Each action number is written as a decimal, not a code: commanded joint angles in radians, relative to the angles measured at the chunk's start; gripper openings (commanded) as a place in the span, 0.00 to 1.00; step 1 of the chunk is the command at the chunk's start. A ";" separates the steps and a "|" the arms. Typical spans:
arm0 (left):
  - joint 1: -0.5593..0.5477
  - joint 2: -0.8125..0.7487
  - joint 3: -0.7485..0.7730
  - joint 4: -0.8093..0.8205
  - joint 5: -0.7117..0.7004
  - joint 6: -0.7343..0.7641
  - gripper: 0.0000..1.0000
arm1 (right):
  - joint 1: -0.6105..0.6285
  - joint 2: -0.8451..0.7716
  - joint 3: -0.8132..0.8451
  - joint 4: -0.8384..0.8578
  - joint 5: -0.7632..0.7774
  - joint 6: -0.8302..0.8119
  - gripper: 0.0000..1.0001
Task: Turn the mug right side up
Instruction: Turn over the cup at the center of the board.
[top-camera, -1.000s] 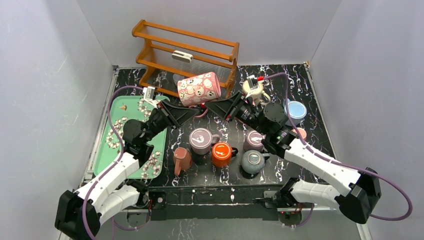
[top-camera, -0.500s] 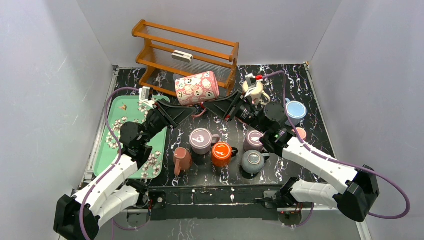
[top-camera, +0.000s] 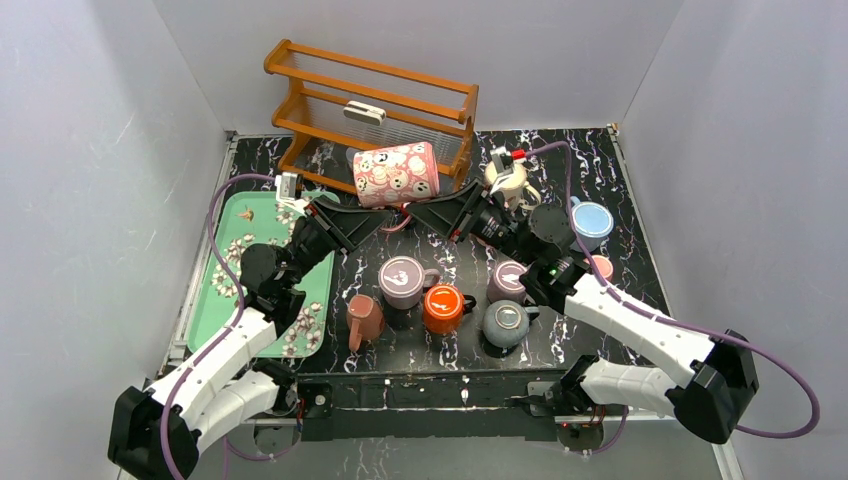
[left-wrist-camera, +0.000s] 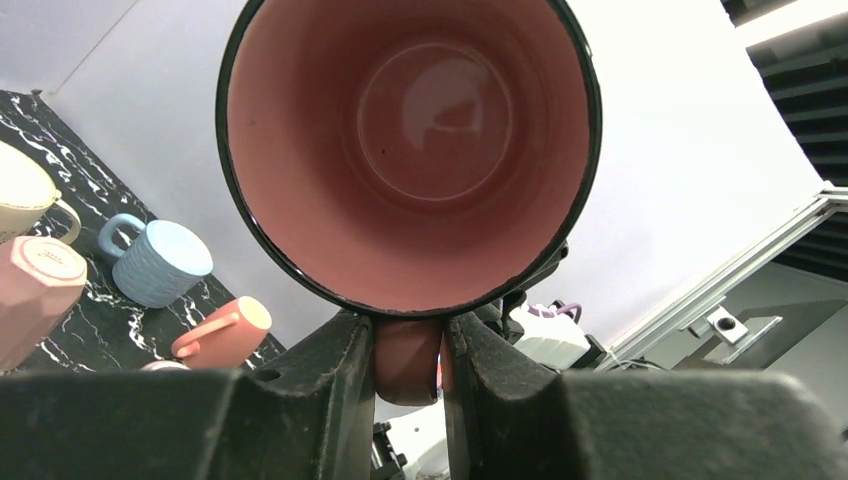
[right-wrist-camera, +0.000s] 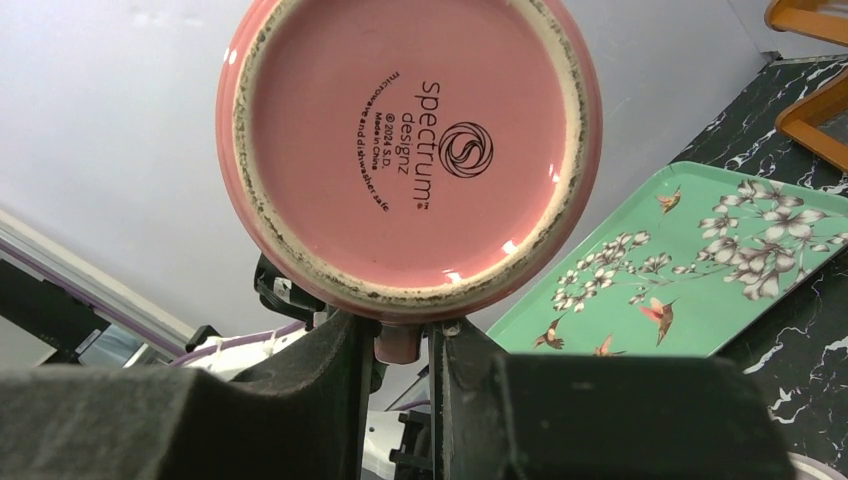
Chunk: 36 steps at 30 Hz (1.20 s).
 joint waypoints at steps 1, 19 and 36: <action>-0.002 -0.032 0.052 0.103 -0.074 0.016 0.00 | 0.007 -0.039 -0.023 0.074 -0.028 -0.058 0.01; -0.002 -0.047 0.015 0.102 -0.195 0.194 0.00 | 0.007 -0.114 -0.077 -0.114 0.082 -0.154 0.51; -0.002 -0.137 0.104 -0.311 -0.365 0.531 0.00 | 0.008 -0.312 -0.094 -0.450 0.136 -0.241 0.99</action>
